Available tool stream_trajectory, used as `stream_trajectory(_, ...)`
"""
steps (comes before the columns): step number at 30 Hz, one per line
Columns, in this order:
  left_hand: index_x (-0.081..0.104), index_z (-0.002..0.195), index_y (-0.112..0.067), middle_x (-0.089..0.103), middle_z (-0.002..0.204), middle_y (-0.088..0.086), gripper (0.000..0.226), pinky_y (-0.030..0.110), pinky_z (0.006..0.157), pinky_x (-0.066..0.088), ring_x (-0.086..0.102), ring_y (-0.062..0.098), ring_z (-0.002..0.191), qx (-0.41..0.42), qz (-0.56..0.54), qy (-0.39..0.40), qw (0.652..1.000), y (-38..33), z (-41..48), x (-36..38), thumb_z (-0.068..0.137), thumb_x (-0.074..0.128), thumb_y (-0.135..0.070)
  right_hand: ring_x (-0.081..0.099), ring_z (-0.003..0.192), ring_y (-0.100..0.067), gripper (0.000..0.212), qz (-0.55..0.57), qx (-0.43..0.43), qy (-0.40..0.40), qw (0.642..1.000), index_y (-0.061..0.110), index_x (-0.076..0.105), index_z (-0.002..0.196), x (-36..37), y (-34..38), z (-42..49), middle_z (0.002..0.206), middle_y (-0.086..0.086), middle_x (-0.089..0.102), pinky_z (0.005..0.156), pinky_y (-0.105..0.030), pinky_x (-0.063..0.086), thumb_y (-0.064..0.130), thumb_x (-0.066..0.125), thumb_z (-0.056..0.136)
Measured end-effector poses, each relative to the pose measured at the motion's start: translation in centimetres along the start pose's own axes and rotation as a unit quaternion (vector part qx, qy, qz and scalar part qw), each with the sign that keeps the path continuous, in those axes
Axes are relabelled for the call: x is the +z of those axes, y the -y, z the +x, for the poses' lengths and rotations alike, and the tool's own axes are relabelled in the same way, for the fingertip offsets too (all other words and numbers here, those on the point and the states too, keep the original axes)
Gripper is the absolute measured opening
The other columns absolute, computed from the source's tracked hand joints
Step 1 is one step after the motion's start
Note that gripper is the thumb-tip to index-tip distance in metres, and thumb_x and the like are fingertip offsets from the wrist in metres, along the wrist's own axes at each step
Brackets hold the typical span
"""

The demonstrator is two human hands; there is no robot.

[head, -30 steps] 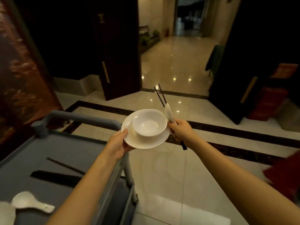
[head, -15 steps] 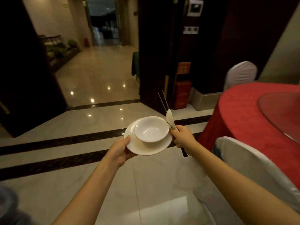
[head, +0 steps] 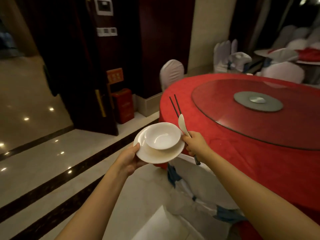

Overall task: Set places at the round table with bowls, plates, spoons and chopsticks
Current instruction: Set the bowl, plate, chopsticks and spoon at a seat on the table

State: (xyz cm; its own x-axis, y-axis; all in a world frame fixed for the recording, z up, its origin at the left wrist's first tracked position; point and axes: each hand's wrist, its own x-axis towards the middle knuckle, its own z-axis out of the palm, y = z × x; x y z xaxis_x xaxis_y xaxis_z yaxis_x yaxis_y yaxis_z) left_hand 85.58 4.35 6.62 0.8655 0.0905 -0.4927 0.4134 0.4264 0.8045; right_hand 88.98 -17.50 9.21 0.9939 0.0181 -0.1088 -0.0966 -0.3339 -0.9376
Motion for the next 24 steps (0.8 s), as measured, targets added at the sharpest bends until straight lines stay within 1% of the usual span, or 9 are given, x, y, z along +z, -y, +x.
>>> stream_trajectory(3, 0.048, 0.124, -0.017, 0.062, 0.103, 0.011, 0.027, 0.048, 0.066, 0.054, 0.062, 0.029, 0.095, -0.034, 0.031, 0.044, 0.998, -0.7, 4.3, 4.1, 0.098, 0.044, -0.023, 0.031, 0.042, -0.013, 0.027, 0.005, 0.019, -0.056, 0.998, 0.015, 0.048, 0.065, -2.9, -1.4, 2.6, 0.055, -0.003, 0.040, 0.035, -0.020, 0.025, 0.008, 0.045, 0.090)
stream_trajectory(6, 0.047, 0.129, -0.017, 0.061, 0.115, 0.013, 0.031, 0.050, 0.076, 0.054, 0.060, 0.032, 0.109, -0.071, 0.057, 0.092, 0.992, -0.9, 8.6, 8.0, 0.098, 0.044, -0.023, 0.034, 0.042, -0.013, 0.028, 0.001, 0.042, -0.118, 0.992, 0.014, 0.047, 0.063, -5.5, -3.0, 5.1, 0.055, -0.003, 0.044, 0.036, -0.021, 0.026, 0.009, 0.047, 0.091)
stream_trajectory(7, 0.047, 0.130, -0.016, 0.060, 0.116, 0.013, 0.032, 0.050, 0.075, 0.055, 0.060, 0.031, 0.109, -0.081, 0.069, 0.109, 0.988, -0.9, 10.0, 9.3, 0.098, 0.044, -0.023, 0.034, 0.042, -0.013, 0.028, 0.002, 0.051, -0.137, 0.989, 0.014, 0.046, 0.063, -6.3, -3.5, 5.9, 0.055, -0.003, 0.044, 0.036, -0.021, 0.026, 0.009, 0.047, 0.091)
stream_trajectory(9, 0.046, 0.130, -0.013, 0.062, 0.107, 0.012, 0.033, 0.048, 0.073, 0.054, 0.062, 0.027, 0.097, -0.099, 0.098, 0.142, 0.980, -0.9, 12.9, 11.9, 0.099, 0.042, -0.024, 0.035, 0.044, -0.012, 0.029, -0.001, 0.065, -0.174, 0.983, 0.014, 0.046, 0.063, -7.9, -4.6, 7.4, 0.055, -0.002, 0.043, 0.039, -0.022, 0.027, 0.009, 0.047, 0.091)
stream_trajectory(12, 0.047, 0.131, -0.010, 0.061, 0.092, 0.006, 0.034, 0.047, 0.079, 0.050, 0.060, 0.020, 0.080, -0.118, 0.134, 0.182, 0.967, -0.2, 17.1, 15.4, 0.099, 0.040, -0.021, 0.037, 0.046, -0.013, 0.026, -0.008, 0.086, -0.219, 0.972, 0.013, 0.049, 0.065, -10.0, -6.6, 9.4, 0.054, -0.001, 0.045, 0.044, -0.026, 0.027, 0.012, 0.048, 0.092)
stream_trajectory(13, 0.048, 0.129, -0.011, 0.061, 0.092, 0.004, 0.033, 0.046, 0.078, 0.050, 0.060, 0.018, 0.079, -0.122, 0.146, 0.194, 0.962, 0.1, 18.5, 16.5, 0.099, 0.040, -0.021, 0.037, 0.047, -0.013, 0.025, -0.010, 0.095, -0.232, 0.968, 0.012, 0.050, 0.067, -10.5, -7.2, 10.0, 0.055, 0.000, 0.045, 0.045, -0.027, 0.028, 0.014, 0.049, 0.092)
stream_trajectory(18, 0.050, 0.127, -0.019, 0.059, 0.089, -0.002, 0.030, 0.036, 0.062, 0.051, 0.057, 0.015, 0.078, -0.129, 0.232, 0.243, 0.933, 2.3, 24.3, 21.0, 0.099, 0.040, -0.022, 0.037, 0.047, -0.012, 0.021, 0.034, 0.143, -0.289, 0.946, 0.011, 0.052, 0.073, -12.4, -11.2, 12.1, 0.058, 0.000, 0.045, 0.044, -0.026, 0.028, 0.017, 0.050, 0.093)
stream_trajectory(21, 0.052, 0.127, -0.015, 0.060, 0.085, -0.002, 0.032, 0.029, 0.057, 0.047, 0.056, 0.012, 0.074, -0.134, 0.275, 0.266, 0.914, 4.5, 27.1, 23.1, 0.098, 0.042, -0.020, 0.037, 0.046, -0.012, 0.024, 0.051, 0.169, -0.313, 0.933, 0.014, 0.052, 0.071, -13.1, -13.8, 12.7, 0.057, 0.000, 0.045, 0.041, -0.025, 0.029, 0.020, 0.050, 0.094)
stream_trajectory(24, 0.054, 0.125, -0.009, 0.060, 0.082, 0.000, 0.031, 0.027, 0.055, 0.045, 0.055, 0.012, 0.071, -0.131, 0.306, 0.273, 0.903, 7.0, 29.6, 24.9, 0.096, 0.046, -0.014, 0.037, 0.046, -0.012, 0.024, 0.062, 0.194, -0.329, 0.922, 0.016, 0.051, 0.071, -13.8, -16.7, 13.4, 0.058, -0.001, 0.045, 0.040, -0.024, 0.029, 0.023, 0.051, 0.094)
